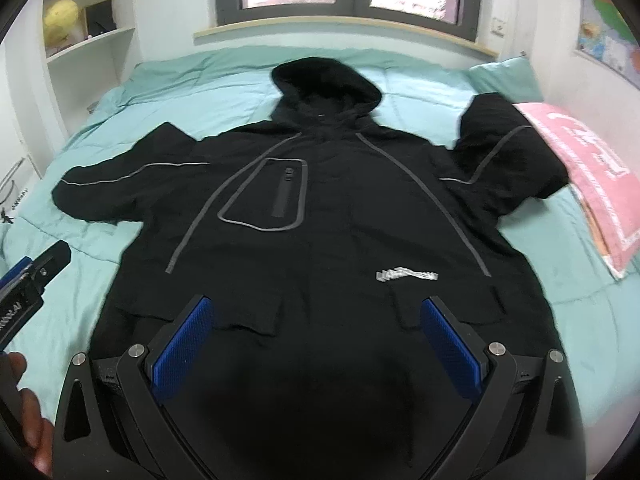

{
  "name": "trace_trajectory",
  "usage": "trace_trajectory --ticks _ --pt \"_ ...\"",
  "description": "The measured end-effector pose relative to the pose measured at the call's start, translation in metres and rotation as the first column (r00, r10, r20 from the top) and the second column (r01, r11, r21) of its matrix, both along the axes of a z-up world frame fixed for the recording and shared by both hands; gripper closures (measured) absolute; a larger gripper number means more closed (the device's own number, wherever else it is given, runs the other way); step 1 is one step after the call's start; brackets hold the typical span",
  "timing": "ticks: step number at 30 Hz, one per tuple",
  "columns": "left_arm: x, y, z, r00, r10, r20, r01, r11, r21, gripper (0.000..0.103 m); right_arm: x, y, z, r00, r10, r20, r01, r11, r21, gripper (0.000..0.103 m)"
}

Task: Fold large clothes
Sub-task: 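Grasp the black jacket's sleeve cuff with the left gripper and lift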

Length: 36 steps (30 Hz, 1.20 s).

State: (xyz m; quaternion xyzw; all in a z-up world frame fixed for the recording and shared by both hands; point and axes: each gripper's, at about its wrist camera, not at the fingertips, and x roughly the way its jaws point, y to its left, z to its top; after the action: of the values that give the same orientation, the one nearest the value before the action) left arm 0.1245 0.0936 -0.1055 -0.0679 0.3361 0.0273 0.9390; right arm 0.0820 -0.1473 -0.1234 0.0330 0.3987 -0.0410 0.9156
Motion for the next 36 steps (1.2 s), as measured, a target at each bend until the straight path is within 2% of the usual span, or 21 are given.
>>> trace_trajectory --ticks 3,5,9,12,14,16,17,18,21,24,26,28,29,30,32,34,36 --pt "0.02 0.031 -0.002 0.998 0.065 -0.012 -0.065 0.997 0.032 0.018 0.021 0.014 0.005 0.997 0.079 0.007 -0.08 0.995 0.066 0.0" --pt "0.037 0.059 -0.003 0.993 0.114 -0.017 -0.113 0.993 0.041 0.018 0.035 0.024 0.006 0.993 0.111 0.04 -0.114 0.991 0.074 0.0" --pt "0.077 0.128 -0.005 0.977 0.215 -0.006 -0.215 0.976 0.026 0.018 0.07 0.038 -0.001 0.979 0.149 0.142 -0.147 0.989 -0.022 0.0" --pt "0.115 0.178 -0.008 0.974 0.225 -0.005 -0.225 0.973 -0.049 0.018 0.094 0.04 -0.019 0.963 0.181 0.2 -0.168 0.982 -0.081 0.0" --pt "0.139 0.213 -0.016 0.975 0.223 -0.023 -0.223 0.96 -0.169 0.018 0.114 0.039 -0.044 0.967 0.175 0.183 -0.157 0.982 -0.109 0.0" --pt "0.164 0.249 -0.028 0.97 0.242 -0.031 -0.241 0.928 -0.284 0.018 0.125 0.036 -0.067 0.978 0.141 0.152 -0.125 0.986 -0.11 0.0" --pt "0.176 0.264 -0.034 0.963 0.267 -0.033 -0.264 0.911 -0.315 0.018 0.129 0.035 -0.078 0.982 0.134 0.132 -0.122 0.988 -0.094 0.0" --pt "0.185 0.275 -0.041 0.954 0.298 -0.046 -0.296 0.9 -0.32 0.018 0.132 0.033 -0.087 0.985 0.129 0.116 -0.121 0.989 -0.08 0.0" --pt "0.215 0.296 -0.061 0.938 0.339 -0.075 -0.346 0.889 -0.302 0.018 0.137 0.029 -0.109 0.99 0.117 0.073 -0.113 0.992 -0.06 0.0" --pt "0.24 0.311 -0.087 0.914 0.381 -0.137 -0.405 0.872 -0.276 0.019 0.139 0.023 -0.115 0.991 0.12 0.066 -0.119 0.993 -0.02 0.0" --pt "0.251 0.315 -0.104 0.91 0.384 -0.154 -0.413 0.865 -0.283 0.019 0.141 0.021 -0.119 0.991 0.121 0.063 -0.121 0.993 -0.008 0.0" --pt "0.258 0.318 -0.113 0.91 0.384 -0.153 -0.413 0.862 -0.292 0.03 0.143 0.022 -0.121 0.991 0.123 0.055 -0.122 0.992 -0.011 0.0" --pt "0.262 0.318 -0.115 0.916 0.375 -0.145 -0.401 0.867 -0.296 0.057 0.144 0.023 -0.122 0.991 0.124 0.051 -0.123 0.992 -0.018 0.0" --pt "0.264 0.316 -0.115 0.923 0.359 -0.139 -0.385 0.875 -0.295 0.074 0.144 0.024 -0.123 0.991 0.126 0.047 -0.124 0.992 -0.027 0.0" --pt "0.257 0.308 -0.102 0.931 0.357 -0.08 -0.366 0.895 -0.256 0.085 0.146 0.026 -0.124 0.991 0.127 0.04 -0.125 0.991 -0.042 0.0" --pt "0.241 0.299 -0.082 0.93 0.367 0.007 -0.356 0.907 -0.223 0.087 0.147 0.029 -0.124 0.991 0.127 0.033 -0.125 0.991 -0.055 0.0" --pt "0.222 0.296 -0.06 0.912 0.399 0.092 -0.372 0.902 -0.219 0.087 0.147 0.031 -0.125 0.991 0.128 0.029 -0.126 0.99 -0.064 0.0"
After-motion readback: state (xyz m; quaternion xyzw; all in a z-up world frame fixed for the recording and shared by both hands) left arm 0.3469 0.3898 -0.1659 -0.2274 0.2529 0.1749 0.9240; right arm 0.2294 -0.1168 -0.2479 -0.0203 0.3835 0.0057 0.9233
